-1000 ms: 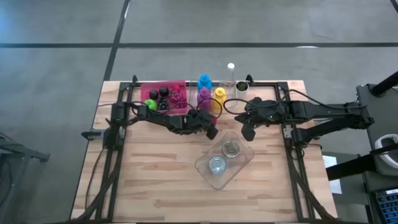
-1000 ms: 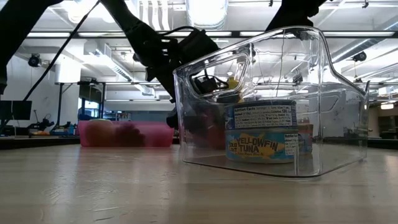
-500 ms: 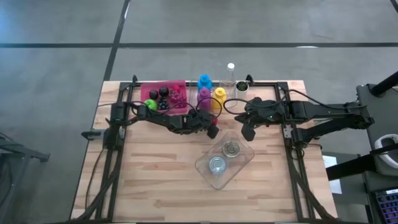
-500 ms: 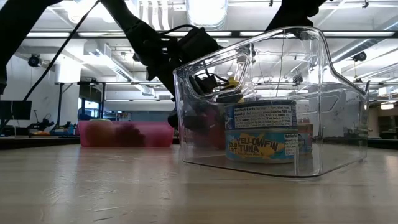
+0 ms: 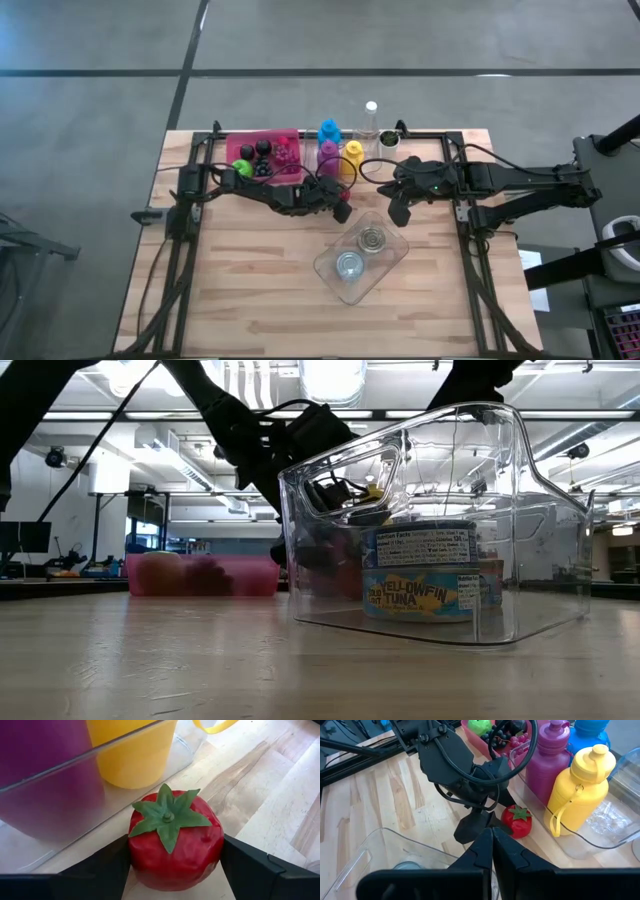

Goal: Pick & Place Food Item
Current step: Put the tomato into the pink bin

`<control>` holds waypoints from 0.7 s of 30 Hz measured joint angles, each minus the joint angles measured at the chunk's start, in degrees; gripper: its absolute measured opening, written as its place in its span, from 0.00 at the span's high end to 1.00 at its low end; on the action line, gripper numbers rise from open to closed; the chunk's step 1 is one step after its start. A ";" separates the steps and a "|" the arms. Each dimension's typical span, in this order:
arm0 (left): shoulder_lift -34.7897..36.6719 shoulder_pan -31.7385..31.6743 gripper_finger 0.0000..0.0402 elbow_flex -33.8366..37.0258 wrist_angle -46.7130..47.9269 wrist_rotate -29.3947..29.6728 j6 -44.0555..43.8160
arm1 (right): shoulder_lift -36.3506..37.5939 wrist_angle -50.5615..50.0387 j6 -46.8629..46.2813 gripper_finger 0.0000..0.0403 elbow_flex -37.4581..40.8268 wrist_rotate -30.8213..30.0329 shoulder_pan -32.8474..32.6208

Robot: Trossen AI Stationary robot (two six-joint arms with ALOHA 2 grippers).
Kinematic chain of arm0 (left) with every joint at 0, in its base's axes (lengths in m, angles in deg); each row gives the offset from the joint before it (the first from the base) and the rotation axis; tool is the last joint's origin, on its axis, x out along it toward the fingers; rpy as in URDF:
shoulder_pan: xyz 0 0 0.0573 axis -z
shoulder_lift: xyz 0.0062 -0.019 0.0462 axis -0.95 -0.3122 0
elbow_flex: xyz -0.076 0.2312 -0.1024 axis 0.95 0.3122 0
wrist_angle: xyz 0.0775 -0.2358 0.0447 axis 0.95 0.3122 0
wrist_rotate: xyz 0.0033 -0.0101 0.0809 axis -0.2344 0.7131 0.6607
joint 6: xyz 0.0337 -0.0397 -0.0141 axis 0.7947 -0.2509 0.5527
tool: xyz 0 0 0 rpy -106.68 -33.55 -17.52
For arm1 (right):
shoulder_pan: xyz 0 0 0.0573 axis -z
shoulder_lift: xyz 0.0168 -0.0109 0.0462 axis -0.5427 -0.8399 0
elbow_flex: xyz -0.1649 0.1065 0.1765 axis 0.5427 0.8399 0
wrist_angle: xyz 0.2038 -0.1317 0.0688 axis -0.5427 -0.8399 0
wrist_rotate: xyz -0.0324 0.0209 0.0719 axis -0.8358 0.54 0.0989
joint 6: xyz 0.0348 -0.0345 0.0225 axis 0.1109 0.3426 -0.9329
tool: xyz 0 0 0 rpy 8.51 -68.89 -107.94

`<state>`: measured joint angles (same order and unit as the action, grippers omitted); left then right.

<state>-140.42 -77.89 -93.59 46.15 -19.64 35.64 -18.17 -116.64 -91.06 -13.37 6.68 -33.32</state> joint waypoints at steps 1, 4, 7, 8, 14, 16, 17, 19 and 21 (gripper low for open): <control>0.02 0.00 0.30 0.00 0.00 -0.02 0.00 | -0.02 -0.02 0.00 0.98 0.00 -0.02 0.01; 0.14 0.00 0.31 0.00 0.04 -0.05 0.40 | -0.02 -0.02 0.01 0.98 0.00 -0.02 0.02; 0.65 0.00 0.32 0.00 0.05 -0.20 0.46 | -0.02 -0.01 0.00 0.98 0.00 -0.02 0.01; 0.87 0.00 0.32 0.00 0.07 -0.20 0.48 | -0.02 0.01 0.00 0.98 0.00 0.00 0.01; 1.74 0.03 0.30 0.00 0.23 -0.24 0.63 | -0.04 0.00 0.00 0.98 -0.02 0.00 0.01; 2.29 0.04 0.30 0.00 0.39 -1.10 0.63 | -0.04 -0.02 0.00 0.98 -0.02 0.01 0.01; 2.67 0.04 0.30 0.00 0.41 -1.72 0.63 | -0.04 -0.02 0.02 0.98 -0.02 0.01 0.01; 3.68 0.06 0.31 0.00 0.83 -3.02 0.63 | -0.04 -0.02 0.00 0.98 -0.02 0.01 0.01; 5.23 0.15 0.32 0.00 2.51 -3.66 0.63 | -0.04 -0.03 0.02 0.98 -0.02 0.01 0.01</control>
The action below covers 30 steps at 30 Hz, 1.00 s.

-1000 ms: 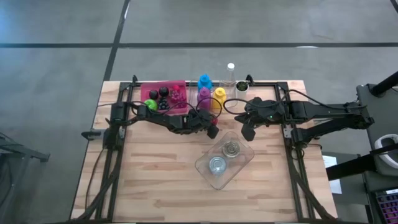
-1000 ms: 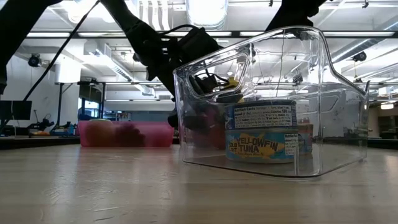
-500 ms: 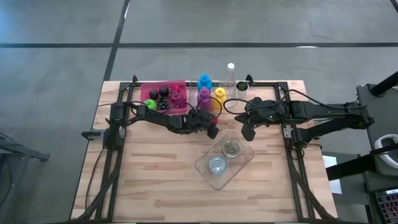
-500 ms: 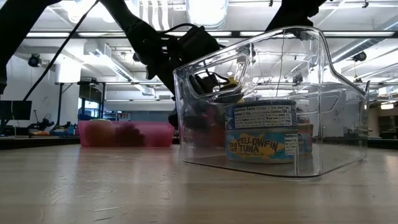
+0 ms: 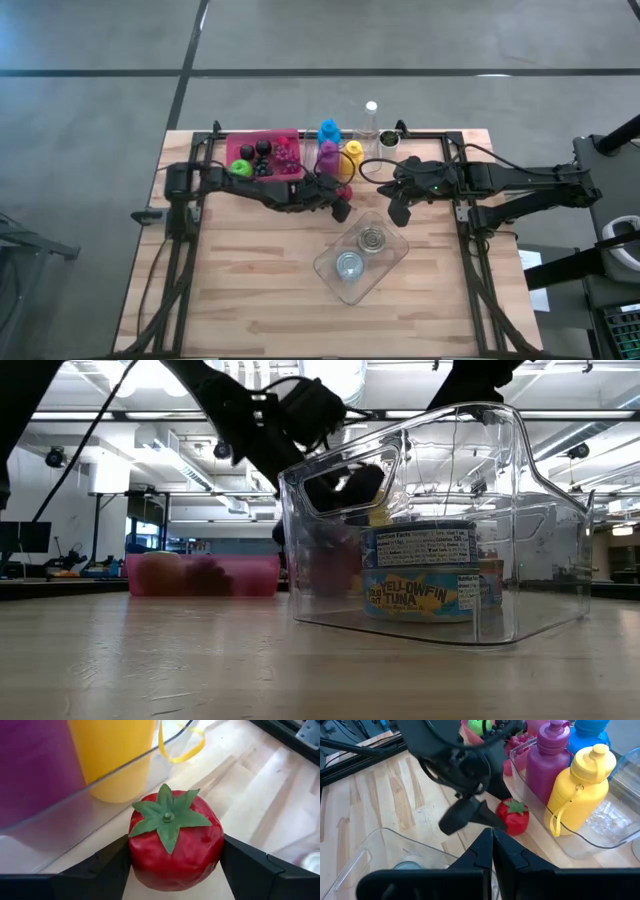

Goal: Pick & Place Food Item
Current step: Put the tomato into the pink bin

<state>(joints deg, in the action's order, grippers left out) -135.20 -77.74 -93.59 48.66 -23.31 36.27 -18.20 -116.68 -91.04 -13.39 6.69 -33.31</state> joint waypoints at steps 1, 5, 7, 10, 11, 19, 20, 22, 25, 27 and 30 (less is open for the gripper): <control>0.71 0.04 0.32 0.00 0.83 -0.02 0.01 | 0.00 -0.02 -0.02 0.98 0.00 0.00 -0.02; 4.56 0.58 0.31 0.00 6.96 -0.04 1.35 | 0.00 -0.03 -0.02 0.98 0.00 0.00 -0.02; 6.78 0.81 0.30 0.00 10.09 -0.09 1.38 | 0.00 0.00 -0.02 0.98 0.00 0.00 -0.02; 10.12 1.08 0.30 0.00 15.10 -0.09 1.43 | 0.00 0.02 -0.02 0.98 0.00 0.00 -0.02; 11.36 1.14 0.30 0.00 17.02 -0.07 1.39 | 0.00 0.03 -0.02 0.98 0.00 0.00 -0.02; 22.19 1.01 0.31 0.00 32.40 5.27 1.35 | 0.00 0.50 -0.04 0.98 0.00 -0.02 -0.02; 23.30 0.98 0.30 0.00 33.87 7.56 1.36 | 0.00 0.57 -0.04 0.98 0.00 -0.06 -0.01; 25.37 0.86 0.30 0.00 37.02 13.00 1.36 | 0.00 0.74 -0.04 0.98 0.00 -0.29 -0.03; 26.87 -0.04 0.30 0.00 39.98 19.49 1.40 | 0.02 0.78 -0.02 0.98 0.00 -0.51 -0.02; 26.94 -1.57 0.31 0.04 41.90 20.18 1.49 | 0.02 0.81 -0.02 0.98 0.00 -0.92 -0.02; 25.60 -4.87 0.32 0.04 42.95 20.18 1.44 | 0.02 0.81 -0.02 0.98 0.00 -1.00 -0.02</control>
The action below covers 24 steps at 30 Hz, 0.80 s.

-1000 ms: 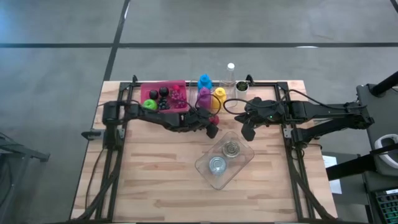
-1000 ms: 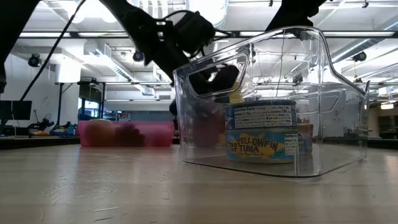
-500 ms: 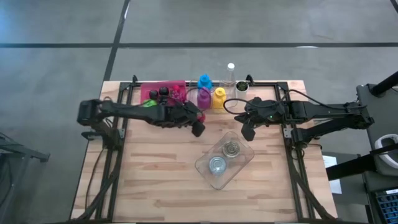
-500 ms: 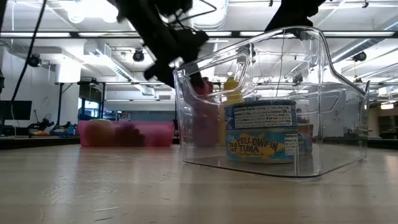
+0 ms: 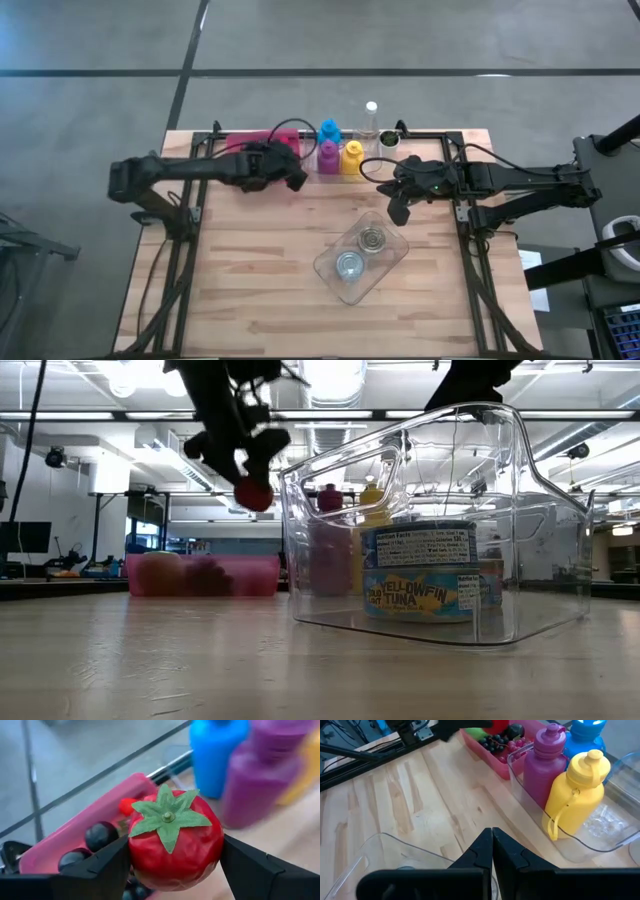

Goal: Pick & Place Food Item
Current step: Put the tomato into the pink bin

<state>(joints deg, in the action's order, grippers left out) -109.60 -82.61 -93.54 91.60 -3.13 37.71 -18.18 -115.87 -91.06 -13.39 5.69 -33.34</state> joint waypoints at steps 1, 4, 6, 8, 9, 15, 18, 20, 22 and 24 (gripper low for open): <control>-0.65 -1.24 0.32 0.00 -0.12 0.01 -0.02 | 0.00 0.00 0.00 0.98 0.00 -0.06 0.00; -2.37 -5.44 0.31 0.00 -0.35 -0.09 -0.11 | 0.00 0.03 0.01 0.98 0.00 -0.07 0.00; -3.37 -8.49 0.30 0.00 -0.35 -1.23 -0.13 | 0.04 0.00 0.02 0.98 0.00 -0.07 -0.02; -4.37 -11.49 0.30 0.00 -0.39 -3.57 -0.14 | 0.12 0.04 0.04 0.98 0.00 -0.07 -0.02; -4.89 -12.86 0.30 0.00 -0.41 -4.93 -0.15 | 0.15 0.01 0.10 0.98 -0.01 -0.07 -0.02; -7.93 -17.96 0.30 0.00 -0.60 -13.90 -0.15 | 0.17 0.13 0.24 0.98 -0.37 -0.07 -0.02; -8.00 -18.70 0.27 0.02 -0.58 -17.40 -0.13 | 0.20 0.08 0.24 0.98 -0.37 -0.07 -0.02; -7.94 -18.65 0.25 0.02 -0.60 -17.39 -0.13 | 0.26 0.07 0.22 0.98 -0.37 -0.07 -0.02; -7.93 -18.61 0.23 0.02 -0.71 -17.36 -0.13 | 0.29 0.08 0.22 0.98 -0.37 -0.10 -0.02; -7.87 -18.65 0.22 0.00 -1.04 -17.19 -0.13 | 0.33 0.07 0.22 0.98 -0.37 -0.33 -0.02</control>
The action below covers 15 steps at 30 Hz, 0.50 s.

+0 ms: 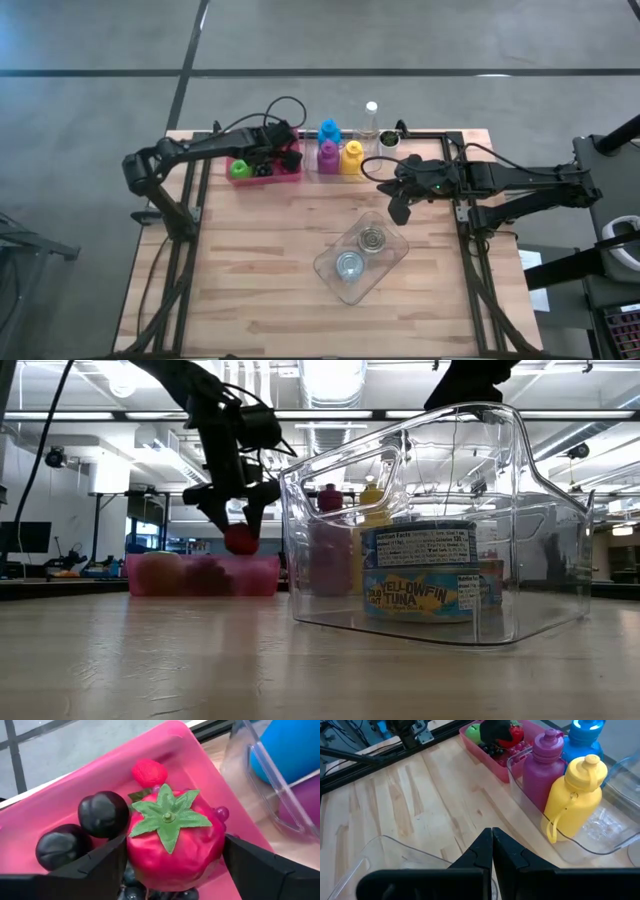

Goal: Pick & Place Food Item
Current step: Put the tomato into the pink bin, then return to Home Position

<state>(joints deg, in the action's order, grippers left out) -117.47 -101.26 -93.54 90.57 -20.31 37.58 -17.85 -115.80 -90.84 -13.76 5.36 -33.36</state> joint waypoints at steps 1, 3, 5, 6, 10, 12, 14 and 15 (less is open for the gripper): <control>0.00 -0.02 0.21 0.00 0.02 0.00 0.00 | 0.02 0.01 0.00 0.98 0.00 0.00 0.00; 0.00 0.00 0.20 0.00 0.01 0.08 0.02 | 0.07 0.00 0.00 0.98 0.00 -0.04 0.00; 0.04 0.00 0.20 0.00 0.01 0.08 0.00 | 0.09 0.00 0.00 0.98 0.00 -0.04 0.00; 0.04 0.00 0.20 0.00 0.01 0.06 0.02 | 0.07 0.00 0.00 0.98 0.00 -0.04 0.00; 0.04 0.00 0.19 0.00 0.01 0.17 1.27 | 0.09 0.00 0.00 0.98 0.00 -0.17 0.00; 0.04 0.00 0.19 0.00 0.01 0.15 1.09 | 0.09 0.00 0.00 0.98 0.00 -0.17 0.00; 0.09 0.00 0.19 0.00 0.09 0.14 1.36 | 0.09 0.00 0.00 0.98 0.00 -0.17 0.00; 0.27 0.00 0.19 0.00 0.35 0.11 1.33 | 0.17 -0.01 0.00 0.98 0.00 -0.16 0.00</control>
<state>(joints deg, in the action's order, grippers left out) -117.21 -101.26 -93.54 90.91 -20.20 38.92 -17.68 -115.81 -90.84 -13.76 5.19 -33.36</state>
